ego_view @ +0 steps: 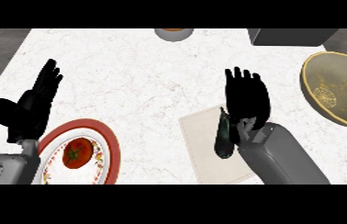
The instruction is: Pick the sweet potato from the placemat and place it in the bowl
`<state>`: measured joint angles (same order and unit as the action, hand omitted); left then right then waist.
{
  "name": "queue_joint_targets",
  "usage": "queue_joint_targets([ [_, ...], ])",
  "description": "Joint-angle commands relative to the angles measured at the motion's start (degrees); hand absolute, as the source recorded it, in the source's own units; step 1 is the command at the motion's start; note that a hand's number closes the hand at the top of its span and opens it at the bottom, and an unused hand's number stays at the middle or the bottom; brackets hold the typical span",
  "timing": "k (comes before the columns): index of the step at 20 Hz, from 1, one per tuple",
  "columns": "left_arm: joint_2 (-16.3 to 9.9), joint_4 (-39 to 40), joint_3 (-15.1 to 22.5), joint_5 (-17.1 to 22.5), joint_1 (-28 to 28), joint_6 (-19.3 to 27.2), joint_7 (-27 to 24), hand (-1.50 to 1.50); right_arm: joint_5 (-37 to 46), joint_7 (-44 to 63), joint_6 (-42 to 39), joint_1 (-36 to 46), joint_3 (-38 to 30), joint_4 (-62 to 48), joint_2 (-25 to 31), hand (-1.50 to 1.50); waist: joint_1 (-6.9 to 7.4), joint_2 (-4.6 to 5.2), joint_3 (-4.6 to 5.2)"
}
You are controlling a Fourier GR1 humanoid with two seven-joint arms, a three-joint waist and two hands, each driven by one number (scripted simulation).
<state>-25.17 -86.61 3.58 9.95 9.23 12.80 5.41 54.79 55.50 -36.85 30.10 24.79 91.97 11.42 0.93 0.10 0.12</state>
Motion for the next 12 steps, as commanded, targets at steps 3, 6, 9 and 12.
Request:
queue_joint_targets([
  [3, 2.78, -0.22, 1.53, -2.25, -0.42, 2.57, -0.32, 0.0, -0.64, 7.96, -11.16, 0.46, -2.88, -8.87, -3.44, -1.5, -0.82, -0.12, -0.03],
  [6, 0.65, -1.05, -0.49, -1.01, -0.48, 1.06, 0.66, 0.0, 0.27, 9.58, -13.36, 1.45, -5.31, -13.02, -5.37, -1.5, -0.52, -0.17, -0.04],
  [9, 0.75, 0.05, -0.97, -0.79, -2.92, -0.33, -2.26, 0.0, 1.47, 10.1, -14.77, 1.71, -7.0, -14.69, -6.99, -1.5, -0.53, -0.13, -0.01],
  [12, 0.92, -1.48, -1.21, -0.92, -1.52, -0.07, -0.58, 0.0, 5.57, 8.75, -13.42, -0.35, -4.24, -14.39, -7.32, -1.5, -0.79, -0.24, -0.08],
])
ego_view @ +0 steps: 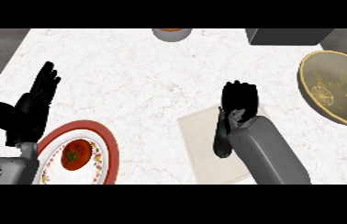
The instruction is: Pick the sweet potato from the placemat and place it in the bowl
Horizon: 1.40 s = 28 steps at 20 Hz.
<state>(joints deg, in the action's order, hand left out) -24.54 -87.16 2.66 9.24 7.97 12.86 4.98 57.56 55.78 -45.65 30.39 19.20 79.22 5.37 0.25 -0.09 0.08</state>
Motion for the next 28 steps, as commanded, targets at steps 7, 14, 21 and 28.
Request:
queue_joint_targets([
  [7, 0.81, -0.78, -1.43, -0.6, -1.59, -2.53, -0.46, 0.0, 11.4, 1.73, 1.07, -1.69, 5.86, -3.61, -0.03, -1.5, 0.19, 0.1, -0.08],
  [14, 2.8, 2.33, -2.86, -3.76, 2.57, -1.32, 0.85, 0.0, 12.71, 2.91, -4.2, -9.35, 3.44, 3.12, -3.04, -1.5, -0.51, 0.04, -0.07],
  [21, 2.94, -3.64, -4.29, -3.88, -1.58, -5.02, 2.6, 0.0, 17.37, -1.01, 2.65, -9.15, 1.69, -3.96, -3.65, -1.5, -0.05, 0.08, -0.09],
  [28, 3.76, -0.6, -7.29, -4.59, 0.71, -6.23, 2.61, 0.0, 20.5, -3.65, 6.51, -8.23, -0.42, -6.99, -2.42, -1.5, -0.08, 0.11, -0.08],
])
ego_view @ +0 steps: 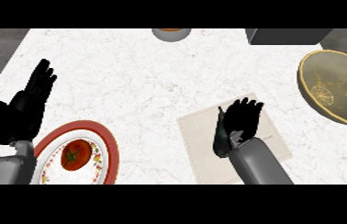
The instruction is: Pick the sweet potato from the placemat and place it in the bowl
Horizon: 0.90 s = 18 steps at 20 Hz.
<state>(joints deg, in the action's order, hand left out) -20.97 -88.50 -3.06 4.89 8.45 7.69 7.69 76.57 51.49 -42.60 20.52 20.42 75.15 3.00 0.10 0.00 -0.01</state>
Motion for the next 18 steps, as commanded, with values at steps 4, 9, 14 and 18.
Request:
queue_joint_targets([
  [4, 1.09, 1.54, -2.28, -1.9, 0.64, -1.77, -0.66, 0.0, 0.97, -0.32, 0.65, 2.47, -4.42, -3.12, -0.56, -1.5, -0.01, 0.0, 0.01],
  [9, 2.81, -1.68, -1.59, -2.32, -1.04, -1.89, 1.22, 0.0, -0.06, -5.89, 4.63, 3.06, -4.51, -10.17, -1.26, 1.5, 0.17, 0.04, 0.0],
  [14, 2.5, 4.92, -3.12, -2.66, 2.36, -3.15, -2.25, 0.0, 0.03, -12.33, 10.27, 2.26, -5.62, -11.59, 3.42, 1.5, -0.17, 0.08, 0.01],
  [18, 2.98, 4.56, -4.22, -1.9, 1.69, -4.03, -3.23, 0.0, 2.15, -11.07, 15.53, 4.78, -5.42, -17.32, 0.28, 1.5, 0.15, 0.13, 0.01],
])
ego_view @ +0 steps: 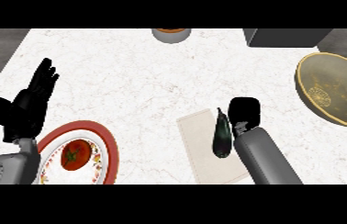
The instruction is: Pick the sweet potato from the placemat and place it in the bowl
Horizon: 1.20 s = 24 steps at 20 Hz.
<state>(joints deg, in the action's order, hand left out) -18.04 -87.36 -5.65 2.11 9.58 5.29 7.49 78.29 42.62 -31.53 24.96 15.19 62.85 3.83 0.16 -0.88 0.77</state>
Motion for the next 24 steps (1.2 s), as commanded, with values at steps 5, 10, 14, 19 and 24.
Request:
queue_joint_targets([
  [5, 1.76, -2.1, 1.55, -0.8, -0.03, 0.76, 0.57, 0.0, -12.03, 0.44, 14.17, 8.02, -21.26, -3.05, -1.54, 1.5, 1.12, 1.6, -1.06],
  [10, -0.44, -0.75, -0.14, 0.89, -0.47, -2.35, -0.52, 0.0, -11.88, 3.12, 25.64, 18.48, -27.53, -12.66, 0.06, 1.5, 2.69, 1.81, -0.87],
  [14, 0.8, -2.72, 0.99, -1.0, -1.87, -0.78, 0.92, 0.0, -8.75, 4.63, 30.39, 25.37, -26.09, -18.8, 0.86, 1.5, 1.79, 1.35, -0.8],
  [19, -0.05, -2.78, -0.81, 0.59, -1.8, -1.61, 1.63, 0.0, -1.87, 10.37, 30.1, 26.76, -21.32, -8.04, 5.18, 1.5, 0.28, 0.57, -0.72],
  [24, 1.22, -0.19, -0.7, -0.64, -2.25, -0.67, -1.57, 0.0, 2.76, 16.15, 33.35, 32.58, -20.89, -2.54, 7.6, 1.5, -0.13, 0.67, -0.7],
])
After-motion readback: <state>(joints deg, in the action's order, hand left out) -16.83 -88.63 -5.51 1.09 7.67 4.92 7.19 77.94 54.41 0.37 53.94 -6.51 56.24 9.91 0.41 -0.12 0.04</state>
